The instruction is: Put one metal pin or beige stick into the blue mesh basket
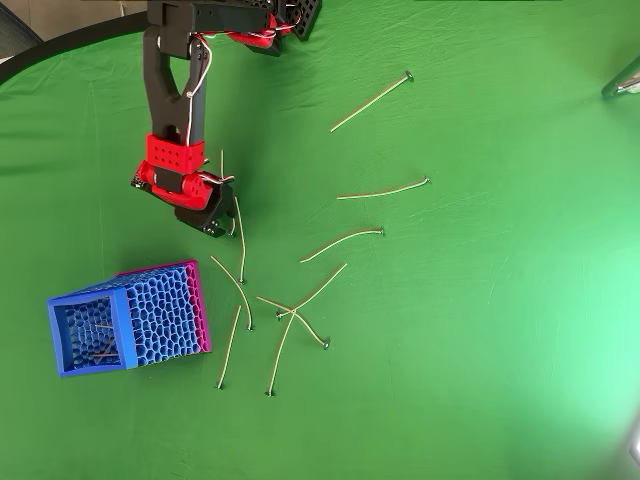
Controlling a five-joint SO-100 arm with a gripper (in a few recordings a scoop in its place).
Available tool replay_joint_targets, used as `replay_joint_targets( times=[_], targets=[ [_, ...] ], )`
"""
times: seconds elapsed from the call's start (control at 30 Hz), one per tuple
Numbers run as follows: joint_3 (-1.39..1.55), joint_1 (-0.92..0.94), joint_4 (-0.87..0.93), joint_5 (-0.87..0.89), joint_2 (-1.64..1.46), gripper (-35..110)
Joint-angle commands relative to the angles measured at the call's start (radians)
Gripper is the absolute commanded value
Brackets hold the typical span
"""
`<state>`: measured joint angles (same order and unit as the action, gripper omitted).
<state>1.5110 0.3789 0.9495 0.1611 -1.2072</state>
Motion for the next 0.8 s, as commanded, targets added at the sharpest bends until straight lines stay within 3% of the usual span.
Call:
replay_joint_targets(
  times=[0.0, 0.77],
  targets=[
    [-0.046, 0.009, 0.008, -0.006, -0.009, 19],
    [-0.129, 0.008, 0.025, -0.046, 0.049, 19]
  ],
)
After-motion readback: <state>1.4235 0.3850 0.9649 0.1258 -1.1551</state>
